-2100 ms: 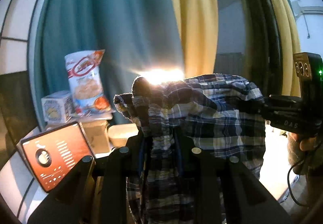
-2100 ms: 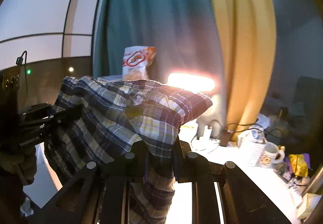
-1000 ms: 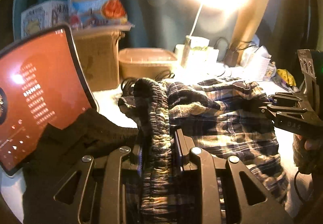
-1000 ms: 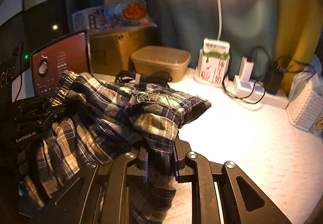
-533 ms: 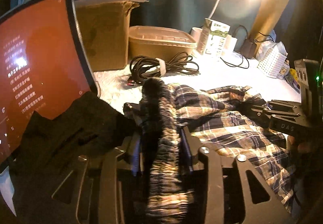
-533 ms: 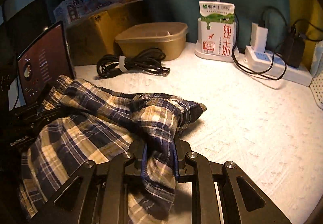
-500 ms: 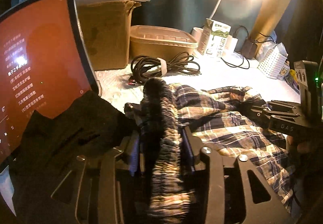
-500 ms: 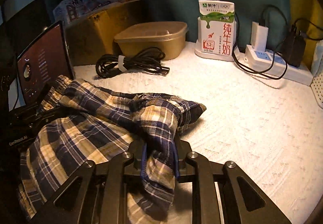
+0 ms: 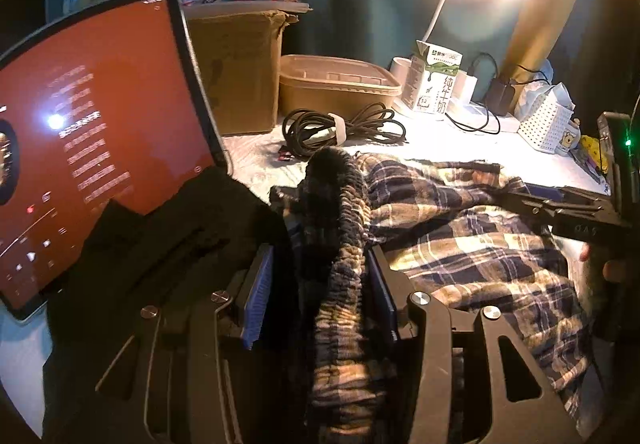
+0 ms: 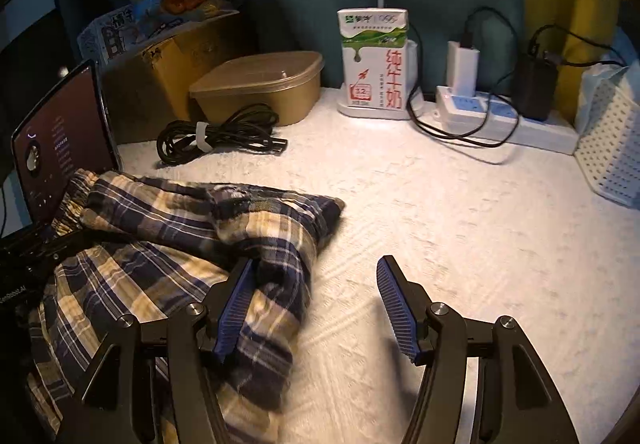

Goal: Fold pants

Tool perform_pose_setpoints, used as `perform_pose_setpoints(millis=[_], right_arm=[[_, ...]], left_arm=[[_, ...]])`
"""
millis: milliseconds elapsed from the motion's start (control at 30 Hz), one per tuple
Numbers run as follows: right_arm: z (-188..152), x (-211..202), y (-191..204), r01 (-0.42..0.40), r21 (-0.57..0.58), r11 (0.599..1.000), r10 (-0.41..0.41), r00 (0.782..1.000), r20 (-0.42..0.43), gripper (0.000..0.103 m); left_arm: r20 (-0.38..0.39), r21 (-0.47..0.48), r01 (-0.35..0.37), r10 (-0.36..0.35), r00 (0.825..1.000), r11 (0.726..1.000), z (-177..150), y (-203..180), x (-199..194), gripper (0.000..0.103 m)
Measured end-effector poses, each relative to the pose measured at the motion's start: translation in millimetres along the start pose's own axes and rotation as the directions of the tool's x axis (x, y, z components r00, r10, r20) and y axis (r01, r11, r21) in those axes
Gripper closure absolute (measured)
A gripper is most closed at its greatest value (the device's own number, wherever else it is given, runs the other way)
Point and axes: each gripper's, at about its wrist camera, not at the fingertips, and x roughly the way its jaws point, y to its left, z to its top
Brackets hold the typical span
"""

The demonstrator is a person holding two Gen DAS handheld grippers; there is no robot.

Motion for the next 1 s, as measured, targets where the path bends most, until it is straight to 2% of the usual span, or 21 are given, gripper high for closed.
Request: perform_pose_setpoints(millis=[167, 500, 600, 667, 1000], right_arm=[[-9, -19, 1, 0.046, 0.000, 0.999, -0.046, 0.999, 0.015, 0.039], [-34, -58, 2, 0.081, 0.005, 0.997, -0.082, 0.996, 0.038, 0.039], [-41, -69, 1, 0.085, 0.010, 0.996, -0.085, 0.995, 0.048, 0.039], [-46, -77, 1, 0.087, 0.013, 0.996, -0.088, 0.995, 0.057, 0.039], [-67, -116, -8, 0.108, 0.030, 0.994, -0.111, 0.990, 0.091, 0.039]], left_arm=[[0.007, -0.010, -0.028, 0.028, 1.000, 1.000, -7, -1, -9, 0.056], [0.026, -0.020, -0.078, 0.079, 0.997, 0.997, -15, -8, -31, 0.055], [0.031, -0.029, -0.096, 0.097, 0.995, 0.995, -17, -11, -40, 0.046], [0.045, -0.034, -0.095, 0.096, 0.994, 0.995, -18, -12, -46, 0.040], [0.083, -0.018, -0.061, 0.062, 0.995, 0.998, -29, -42, -73, 0.038]])
